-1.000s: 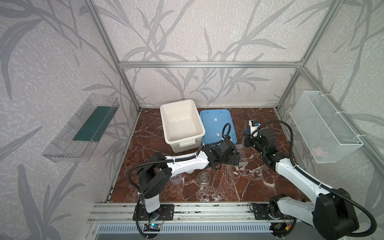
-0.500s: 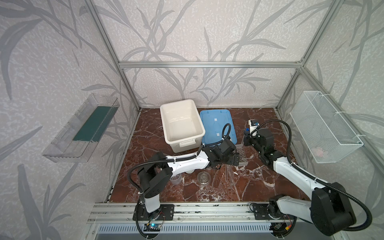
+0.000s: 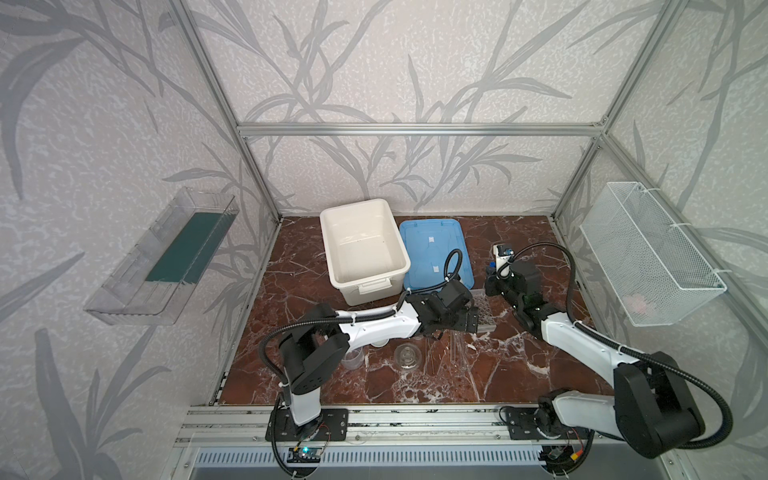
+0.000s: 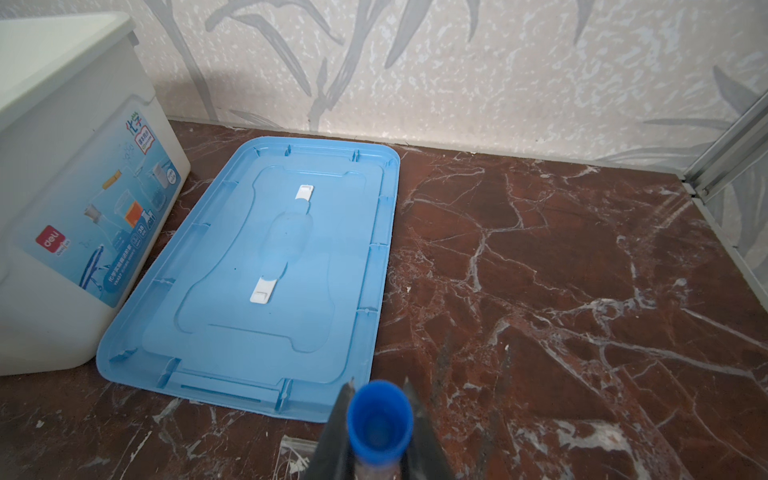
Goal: Organize the chemistry lab equipment
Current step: 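Lower the tube into a hole of the clear rack with the right gripper and release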
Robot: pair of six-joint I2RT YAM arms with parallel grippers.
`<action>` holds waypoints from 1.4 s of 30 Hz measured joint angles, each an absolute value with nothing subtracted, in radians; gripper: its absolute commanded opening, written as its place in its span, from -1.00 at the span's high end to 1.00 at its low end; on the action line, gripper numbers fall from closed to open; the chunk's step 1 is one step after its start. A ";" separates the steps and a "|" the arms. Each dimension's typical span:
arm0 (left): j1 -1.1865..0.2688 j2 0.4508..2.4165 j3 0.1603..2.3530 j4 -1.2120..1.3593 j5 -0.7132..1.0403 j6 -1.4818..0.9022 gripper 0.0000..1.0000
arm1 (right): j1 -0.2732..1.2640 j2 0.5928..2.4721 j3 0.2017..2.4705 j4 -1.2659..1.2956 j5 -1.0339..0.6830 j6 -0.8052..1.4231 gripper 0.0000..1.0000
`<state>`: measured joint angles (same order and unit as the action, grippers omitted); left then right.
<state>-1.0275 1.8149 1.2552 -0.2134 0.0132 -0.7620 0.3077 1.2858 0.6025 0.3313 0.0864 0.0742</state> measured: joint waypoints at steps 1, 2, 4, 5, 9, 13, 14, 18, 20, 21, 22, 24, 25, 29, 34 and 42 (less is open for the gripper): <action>-1.028 1.815 1.255 -0.214 0.013 -0.762 -0.98 | 0.308 1.291 0.599 0.336 0.087 0.077 0.65; -1.028 1.815 1.255 -0.214 0.012 -0.763 -0.98 | 0.310 1.296 0.597 0.341 0.089 0.078 0.64; -1.028 1.815 1.255 -0.217 0.007 -0.764 -0.98 | 0.314 1.301 0.597 0.349 0.094 0.079 0.61; -1.028 1.815 1.255 -0.219 0.004 -0.764 -0.98 | 0.317 1.302 0.597 0.349 0.096 0.079 0.58; -1.028 1.815 1.255 -0.233 -0.006 -0.764 -0.99 | 0.324 1.302 0.597 0.343 0.107 0.086 0.45; -1.028 1.815 1.255 -0.257 -0.013 -0.764 -0.98 | 0.324 1.301 0.595 0.331 0.123 0.102 0.30; -1.028 1.815 1.255 -0.266 -0.015 -0.765 -0.98 | 0.324 1.298 0.591 0.330 0.127 0.105 0.22; -1.034 1.819 1.263 -0.311 -0.032 -0.771 -0.89 | 0.324 1.274 0.585 0.296 0.135 0.121 -0.41; -1.043 1.838 1.296 -0.362 -0.042 -0.773 -0.70 | 0.324 1.243 0.586 0.267 0.146 0.140 -0.71; -1.050 1.854 1.323 -0.388 -0.044 -0.774 -0.60 | 0.324 1.218 0.586 0.242 0.152 0.151 -0.78; -1.055 1.868 1.341 -0.404 -0.044 -0.775 -0.56 | 0.324 1.193 0.588 0.216 0.157 0.168 -0.84; -1.064 1.893 1.367 -0.434 -0.042 -0.781 -0.45 | 0.324 1.127 0.597 0.147 0.163 0.196 -0.89; -1.068 1.899 1.370 -0.446 -0.040 -0.783 -0.41 | 0.324 1.097 0.602 0.118 0.164 0.210 -0.94; -1.081 1.924 1.372 -0.504 -0.037 -0.789 -0.23 | 0.323 0.964 0.641 -0.032 0.155 0.259 -0.98; -1.091 1.946 1.375 -0.556 -0.036 -0.801 -0.06 | 0.306 0.874 0.712 -0.230 0.084 0.297 -0.98; -1.094 1.982 1.395 -0.584 -0.044 -0.805 0.05 | 0.301 0.780 0.720 -0.448 -0.039 0.352 -0.98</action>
